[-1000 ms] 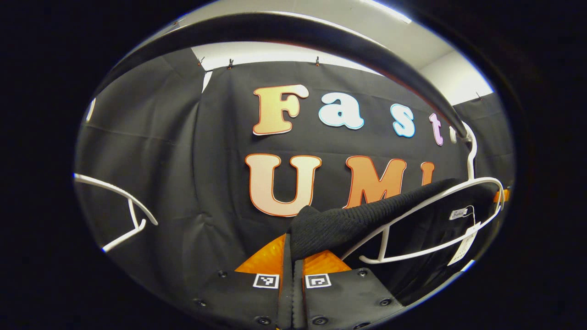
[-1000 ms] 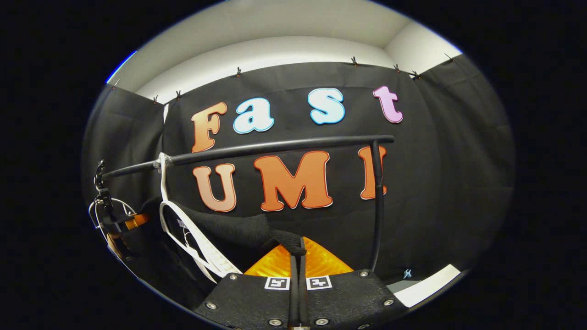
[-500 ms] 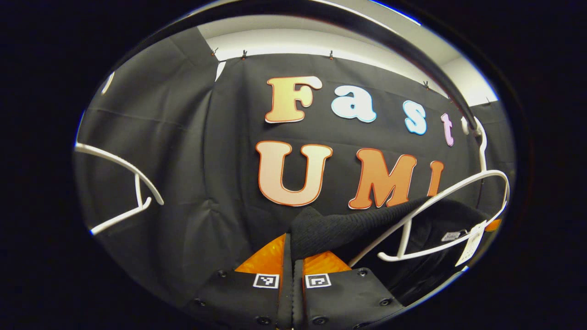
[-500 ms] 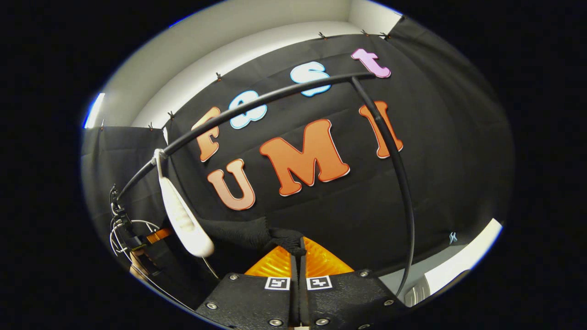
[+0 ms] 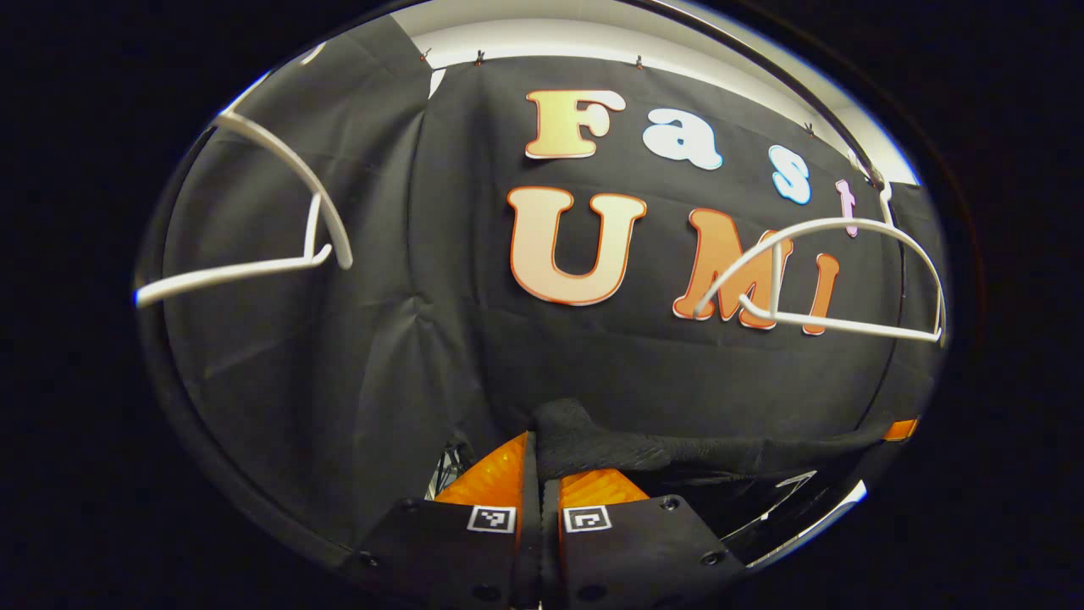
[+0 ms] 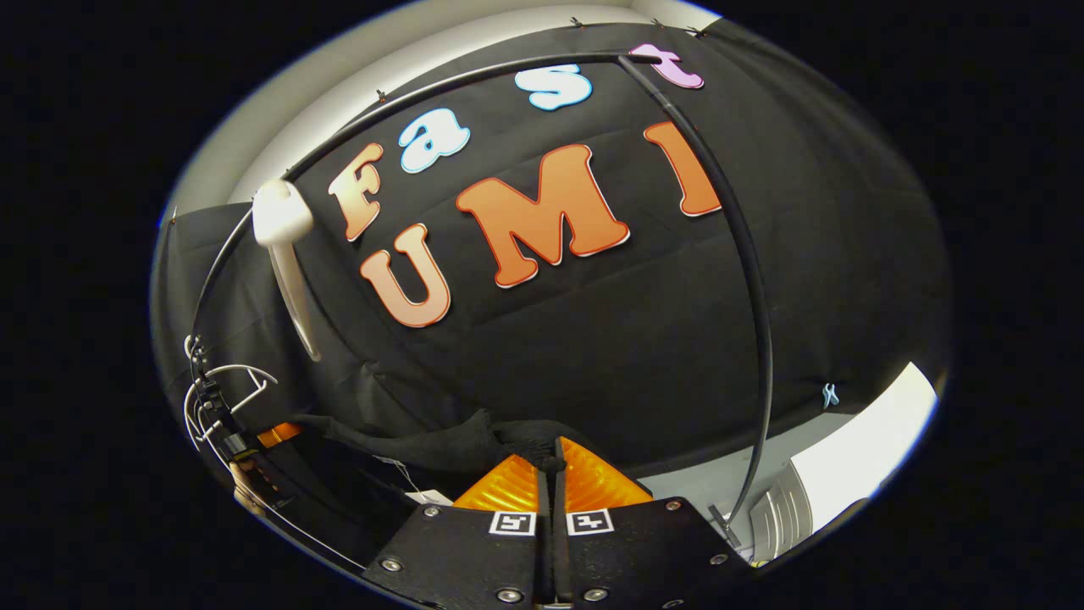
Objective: Grasp the clothes on the hanger with both hands and then place them into the laundry hamper below.
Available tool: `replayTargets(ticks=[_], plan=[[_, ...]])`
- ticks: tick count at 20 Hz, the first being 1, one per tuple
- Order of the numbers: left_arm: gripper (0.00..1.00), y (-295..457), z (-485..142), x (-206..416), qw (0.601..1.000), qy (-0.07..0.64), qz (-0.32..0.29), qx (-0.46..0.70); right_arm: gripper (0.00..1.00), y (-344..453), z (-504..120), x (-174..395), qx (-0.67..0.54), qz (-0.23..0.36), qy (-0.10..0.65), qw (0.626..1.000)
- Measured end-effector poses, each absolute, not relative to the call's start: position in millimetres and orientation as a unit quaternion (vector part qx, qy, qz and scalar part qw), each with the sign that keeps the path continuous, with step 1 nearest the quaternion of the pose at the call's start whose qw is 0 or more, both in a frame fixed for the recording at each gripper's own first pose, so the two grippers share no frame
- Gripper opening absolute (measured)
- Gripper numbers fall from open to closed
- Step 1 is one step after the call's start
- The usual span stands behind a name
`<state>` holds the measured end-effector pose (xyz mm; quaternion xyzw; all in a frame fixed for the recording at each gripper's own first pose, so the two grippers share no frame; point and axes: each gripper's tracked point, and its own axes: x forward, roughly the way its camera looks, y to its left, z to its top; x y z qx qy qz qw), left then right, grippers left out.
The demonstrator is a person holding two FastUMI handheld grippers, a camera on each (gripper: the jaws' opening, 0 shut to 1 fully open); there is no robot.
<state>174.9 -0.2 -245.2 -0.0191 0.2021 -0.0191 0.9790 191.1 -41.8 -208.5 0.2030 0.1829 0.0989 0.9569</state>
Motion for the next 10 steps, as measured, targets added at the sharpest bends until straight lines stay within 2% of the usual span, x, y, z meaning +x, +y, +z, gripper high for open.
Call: replayTargets(ticks=[10], plan=[[0.07,-13.7,-349.5,127.0,0.948,0.312,-0.043,-0.047,0.00,17.8,-311.2,181.2,0.190,0.097,0.281,0.936]])
